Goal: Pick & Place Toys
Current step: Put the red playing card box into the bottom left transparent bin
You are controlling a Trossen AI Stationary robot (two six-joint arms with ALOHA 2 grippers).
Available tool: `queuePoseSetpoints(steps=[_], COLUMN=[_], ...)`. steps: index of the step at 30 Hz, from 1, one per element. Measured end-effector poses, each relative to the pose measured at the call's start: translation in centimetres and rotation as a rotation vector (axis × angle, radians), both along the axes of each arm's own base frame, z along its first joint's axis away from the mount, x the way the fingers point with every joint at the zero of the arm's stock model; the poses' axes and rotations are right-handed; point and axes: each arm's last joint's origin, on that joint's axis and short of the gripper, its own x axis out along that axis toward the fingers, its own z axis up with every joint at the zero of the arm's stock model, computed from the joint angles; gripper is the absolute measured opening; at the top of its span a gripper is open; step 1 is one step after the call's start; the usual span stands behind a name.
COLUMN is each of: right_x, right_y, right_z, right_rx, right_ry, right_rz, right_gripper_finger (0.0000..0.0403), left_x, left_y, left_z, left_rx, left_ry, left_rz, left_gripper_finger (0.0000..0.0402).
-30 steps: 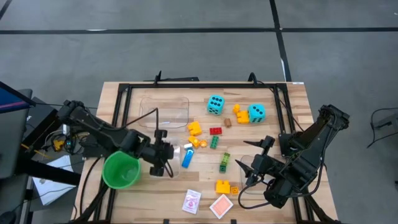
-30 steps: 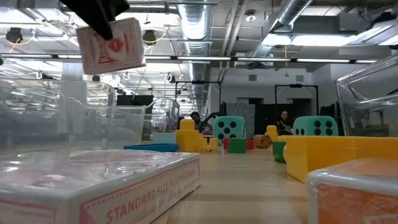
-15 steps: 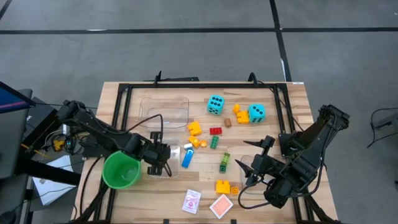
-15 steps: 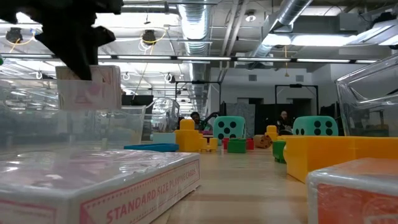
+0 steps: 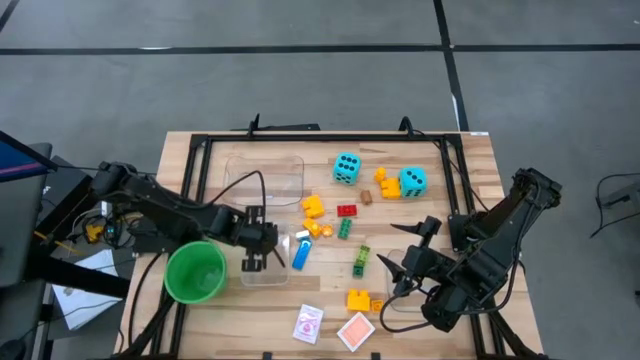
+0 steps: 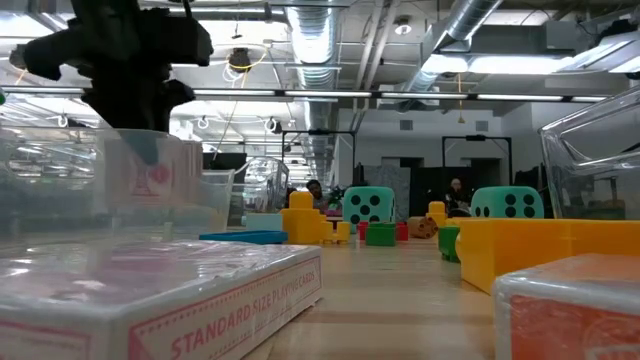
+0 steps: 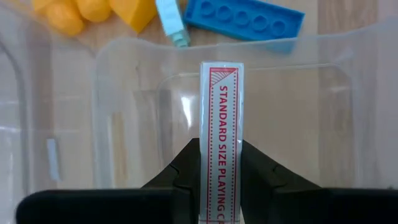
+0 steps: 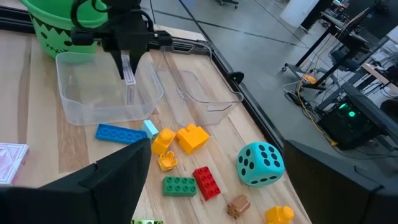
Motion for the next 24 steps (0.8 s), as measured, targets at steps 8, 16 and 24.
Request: queuePoseSetpoints(steps=[8,16,24], right_x=[0.0,0.0,0.0], right_y=[0.0,0.0,0.0], right_z=[0.0,0.0,0.0], right_rx=[0.002,0.002,0.002], right_ry=[0.003,0.003,0.003], right_rz=[0.001,0.002,0.001], right_gripper_finger=[0.0356,0.0356,0.0356], left_x=[0.1,-0.2,-0.3], left_y=[1.1,1.5,1.7], left_z=[-1.0,-2.1,-2.8], left_rx=[-0.033,-0.031,-0.040], left_ry=[-0.003,0.000,-0.011], left_rz=[0.000,0.005,0.006], left_gripper_finger=[0.0059,0.0059,0.0059])
